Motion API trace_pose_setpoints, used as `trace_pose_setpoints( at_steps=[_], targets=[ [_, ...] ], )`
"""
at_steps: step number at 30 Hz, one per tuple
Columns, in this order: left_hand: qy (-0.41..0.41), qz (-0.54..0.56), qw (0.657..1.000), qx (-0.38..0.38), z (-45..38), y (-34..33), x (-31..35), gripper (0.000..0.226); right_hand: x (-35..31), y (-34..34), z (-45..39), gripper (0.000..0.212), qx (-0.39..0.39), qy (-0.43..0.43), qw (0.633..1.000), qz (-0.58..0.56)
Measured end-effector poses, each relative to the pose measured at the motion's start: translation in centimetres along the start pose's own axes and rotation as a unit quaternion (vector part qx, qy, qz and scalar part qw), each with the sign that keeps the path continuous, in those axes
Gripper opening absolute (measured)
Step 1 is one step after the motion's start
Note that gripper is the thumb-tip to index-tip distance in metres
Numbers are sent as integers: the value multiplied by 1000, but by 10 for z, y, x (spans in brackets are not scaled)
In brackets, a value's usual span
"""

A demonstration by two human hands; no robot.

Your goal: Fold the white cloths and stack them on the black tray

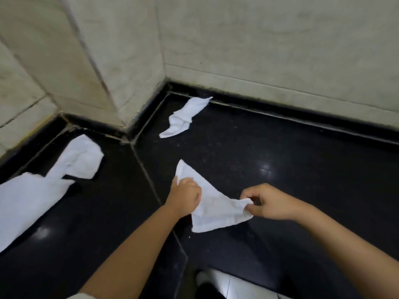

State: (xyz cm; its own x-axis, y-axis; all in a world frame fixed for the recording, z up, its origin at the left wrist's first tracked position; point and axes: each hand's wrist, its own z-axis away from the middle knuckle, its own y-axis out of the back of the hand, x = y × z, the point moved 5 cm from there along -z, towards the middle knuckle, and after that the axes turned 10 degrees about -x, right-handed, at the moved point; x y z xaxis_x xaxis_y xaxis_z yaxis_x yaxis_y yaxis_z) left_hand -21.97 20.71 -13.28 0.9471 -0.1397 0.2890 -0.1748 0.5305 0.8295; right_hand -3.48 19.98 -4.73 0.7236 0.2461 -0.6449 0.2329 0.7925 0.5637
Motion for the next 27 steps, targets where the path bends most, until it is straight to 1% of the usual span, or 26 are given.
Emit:
trace_pose_setpoints(
  at_steps=[2,3,5,7,8,10,14,17,18,20,22,23,27],
  targets=[
    [-30,-19,999,-6,-8,-5,20,22,19,5,23,22,15,-31,999,-4],
    [-36,-34,999,-8,-11,-7,29,25,31,8,34,19,22,-45,999,-6],
    [-37,-64,997,-33,-15,-10,46,39,52,14,52,12,38,-68,997,-7],
    [-37,-110,991,-67,-19,-17,61,42,68,20,64,8,41,-84,996,-4],
    [-37,-127,989,-73,-19,-21,67,39,74,23,69,10,33,-88,996,-6],
    [-43,-138,987,-71,-18,-26,79,34,84,28,74,21,20,-89,995,-27],
    [-59,-120,989,-63,-20,-11,99,29,99,44,76,31,16,-85,995,-47],
    [-40,-31,997,-59,-25,16,113,5,105,70,82,33,51,-66,996,-33],
    [-42,-14,998,-46,-28,26,119,9,106,81,86,34,72,-57,995,-29],
    [-52,10,998,-21,-29,42,131,3,107,102,96,33,117,-39,992,-37],
    [-77,29,997,0,-30,53,145,21,108,116,107,31,149,-22,987,-56],
    [-86,26,996,3,-31,56,152,25,110,121,111,30,158,-16,985,-63],
    [-106,-2,994,-6,-36,52,175,21,118,127,125,20,178,-10,979,-95]
  ],
)
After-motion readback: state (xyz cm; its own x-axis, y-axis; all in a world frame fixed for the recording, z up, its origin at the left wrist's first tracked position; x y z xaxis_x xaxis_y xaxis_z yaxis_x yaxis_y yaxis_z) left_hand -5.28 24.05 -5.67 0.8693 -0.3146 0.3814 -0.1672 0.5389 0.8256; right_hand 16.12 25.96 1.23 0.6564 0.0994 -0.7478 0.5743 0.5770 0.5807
